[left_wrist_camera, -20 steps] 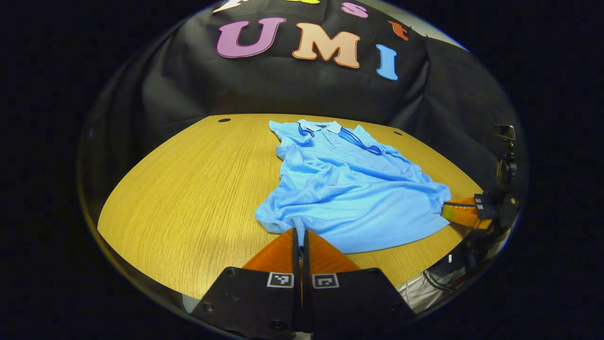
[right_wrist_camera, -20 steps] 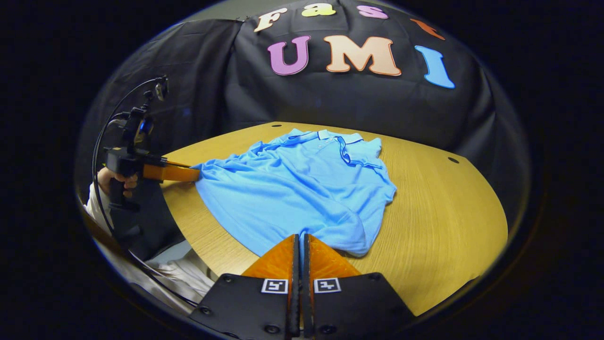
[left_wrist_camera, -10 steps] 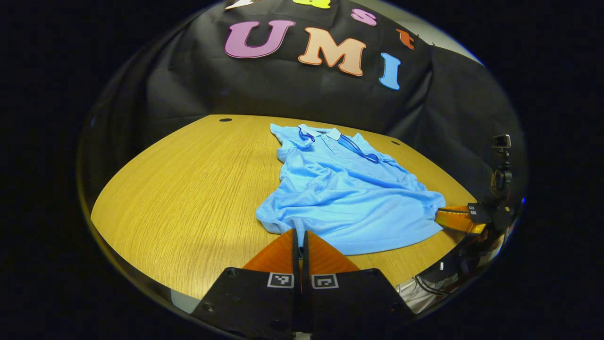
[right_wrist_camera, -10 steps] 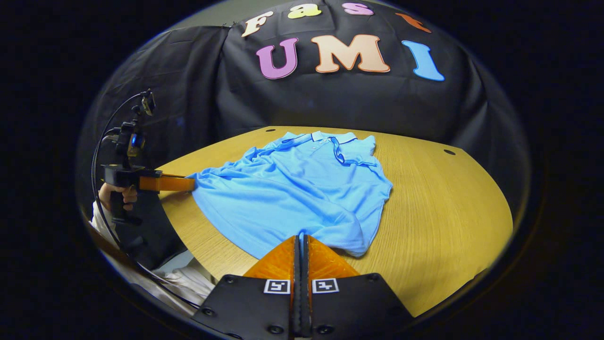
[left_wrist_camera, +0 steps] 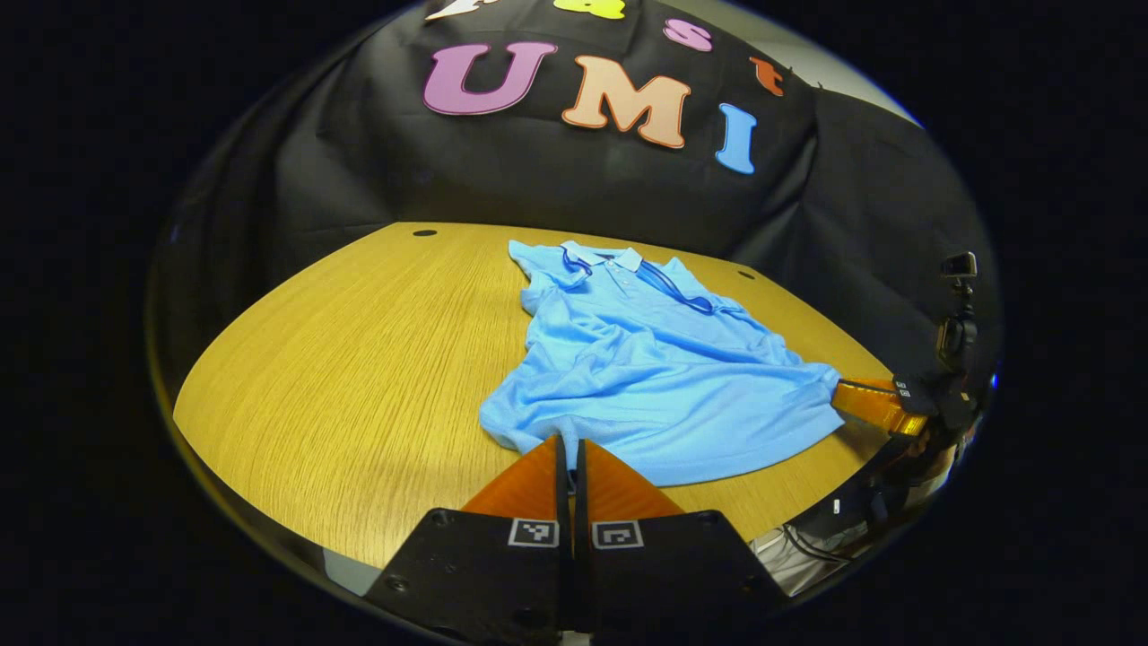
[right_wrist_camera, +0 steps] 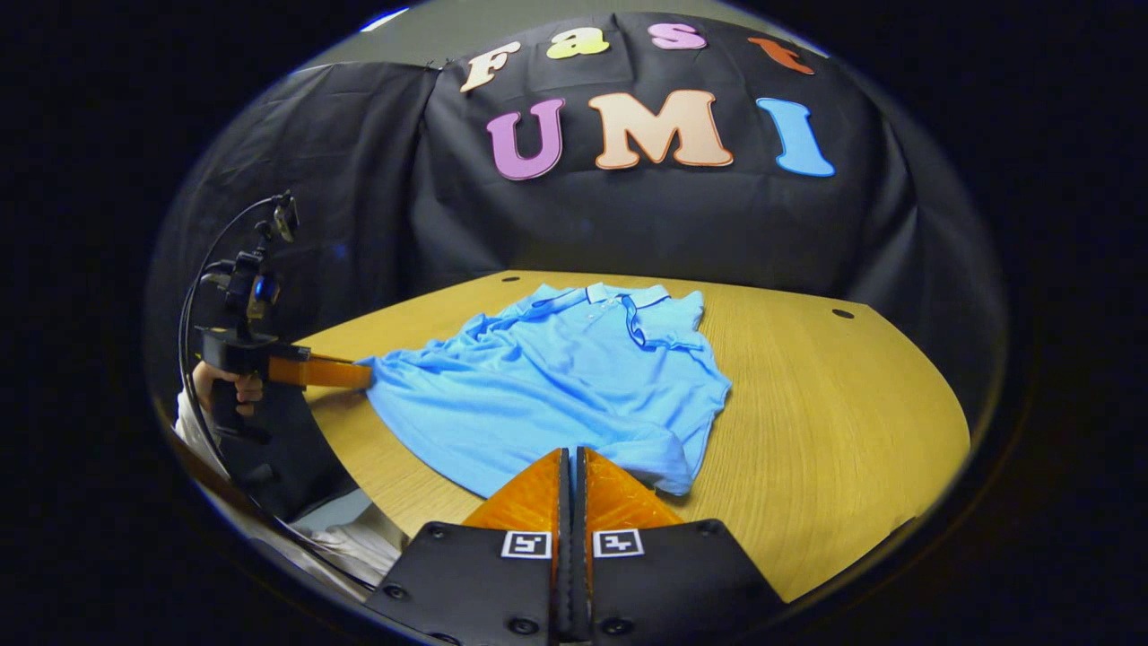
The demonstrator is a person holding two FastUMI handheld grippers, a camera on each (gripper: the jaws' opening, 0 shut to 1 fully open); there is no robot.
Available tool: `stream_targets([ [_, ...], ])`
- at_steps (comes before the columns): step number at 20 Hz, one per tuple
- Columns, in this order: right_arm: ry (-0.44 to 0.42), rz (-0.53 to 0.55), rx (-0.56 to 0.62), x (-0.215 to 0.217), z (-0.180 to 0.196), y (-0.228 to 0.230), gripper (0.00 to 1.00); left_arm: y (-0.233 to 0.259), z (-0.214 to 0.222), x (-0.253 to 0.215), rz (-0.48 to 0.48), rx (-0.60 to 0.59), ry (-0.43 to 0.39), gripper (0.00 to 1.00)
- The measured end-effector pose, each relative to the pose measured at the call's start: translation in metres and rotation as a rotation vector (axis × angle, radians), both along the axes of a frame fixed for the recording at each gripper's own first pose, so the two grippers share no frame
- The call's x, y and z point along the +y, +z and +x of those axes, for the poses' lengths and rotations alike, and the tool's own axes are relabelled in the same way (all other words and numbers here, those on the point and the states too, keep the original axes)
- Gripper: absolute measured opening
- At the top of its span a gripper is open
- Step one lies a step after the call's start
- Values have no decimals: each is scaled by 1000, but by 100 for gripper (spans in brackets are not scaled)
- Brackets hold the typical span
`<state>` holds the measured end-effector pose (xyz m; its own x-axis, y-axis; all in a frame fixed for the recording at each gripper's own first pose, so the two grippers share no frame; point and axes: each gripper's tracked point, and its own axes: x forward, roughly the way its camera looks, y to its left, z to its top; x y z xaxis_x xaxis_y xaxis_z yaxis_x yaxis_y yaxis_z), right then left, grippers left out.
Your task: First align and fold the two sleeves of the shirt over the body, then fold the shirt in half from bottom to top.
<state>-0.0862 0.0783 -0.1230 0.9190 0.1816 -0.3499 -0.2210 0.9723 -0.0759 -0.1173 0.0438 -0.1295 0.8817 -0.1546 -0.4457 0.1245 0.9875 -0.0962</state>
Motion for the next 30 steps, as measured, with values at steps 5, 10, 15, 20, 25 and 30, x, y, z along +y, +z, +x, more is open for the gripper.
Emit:
stream_targets([
  [5,-25,53,-69,-2,16,27,2,35,17,-10,-5,-89,-32,0],
  [10,-57,52,-107,-10,51,53,2,70,54,-20,-33,-173,-62,0],
  [15,-93,86,-96,-20,96,69,2,94,99,-20,-68,-215,-56,0],
  [20,-120,92,-89,-30,151,82,2,106,152,-8,-104,-227,-1,0],
  [25,-145,72,-66,-39,207,89,2,104,205,5,-117,-208,54,0],
  [30,-178,71,-34,-49,254,79,2,104,251,15,-141,-203,97,0],
])
